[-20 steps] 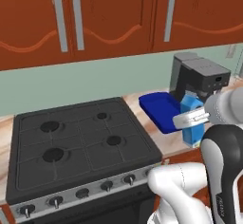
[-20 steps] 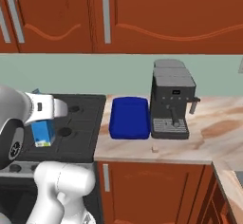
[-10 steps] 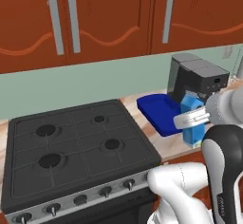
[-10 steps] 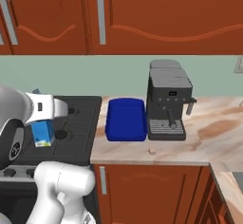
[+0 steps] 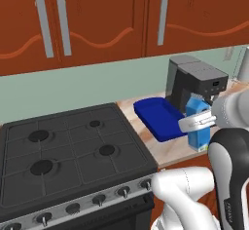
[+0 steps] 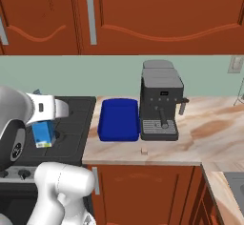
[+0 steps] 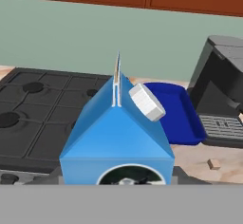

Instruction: Take out the milk from the fridge and place it on the tray on the counter. Then take the sugar cube near the tray and place it in the tray.

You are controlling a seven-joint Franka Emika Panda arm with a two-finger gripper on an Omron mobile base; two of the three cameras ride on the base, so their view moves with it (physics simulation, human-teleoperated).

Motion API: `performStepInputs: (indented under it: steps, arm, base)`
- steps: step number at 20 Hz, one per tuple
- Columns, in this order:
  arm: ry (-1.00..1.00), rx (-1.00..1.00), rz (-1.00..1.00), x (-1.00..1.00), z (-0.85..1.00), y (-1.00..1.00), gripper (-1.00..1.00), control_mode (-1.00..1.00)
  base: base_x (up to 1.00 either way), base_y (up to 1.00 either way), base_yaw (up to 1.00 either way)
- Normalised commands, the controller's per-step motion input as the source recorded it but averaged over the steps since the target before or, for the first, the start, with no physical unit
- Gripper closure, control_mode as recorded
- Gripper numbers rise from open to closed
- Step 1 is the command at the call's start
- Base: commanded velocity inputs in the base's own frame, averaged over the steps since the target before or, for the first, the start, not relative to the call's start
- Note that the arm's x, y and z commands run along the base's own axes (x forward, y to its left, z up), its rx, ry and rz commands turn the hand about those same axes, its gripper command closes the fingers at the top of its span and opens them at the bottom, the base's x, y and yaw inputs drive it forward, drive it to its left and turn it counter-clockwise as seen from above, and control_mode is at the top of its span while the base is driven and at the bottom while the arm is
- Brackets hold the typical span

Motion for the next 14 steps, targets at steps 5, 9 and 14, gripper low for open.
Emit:
performStepInputs:
  steps: [5, 9, 14]
  arm:
    - [0.00, 0.00, 0.00, 0.00, 0.00, 0.00, 1.00, 1.00]
    - [0.00, 0.00, 0.00, 0.00, 0.00, 0.00, 1.00, 1.00]
    - [0.00, 0.00, 0.00, 0.00, 0.00, 0.00, 1.00, 1.00]
  base:
    - [0.20, -0.68, -0.08]
    - [0.00, -0.63, -0.09]
    - [0.12, -0.02, 0.00]
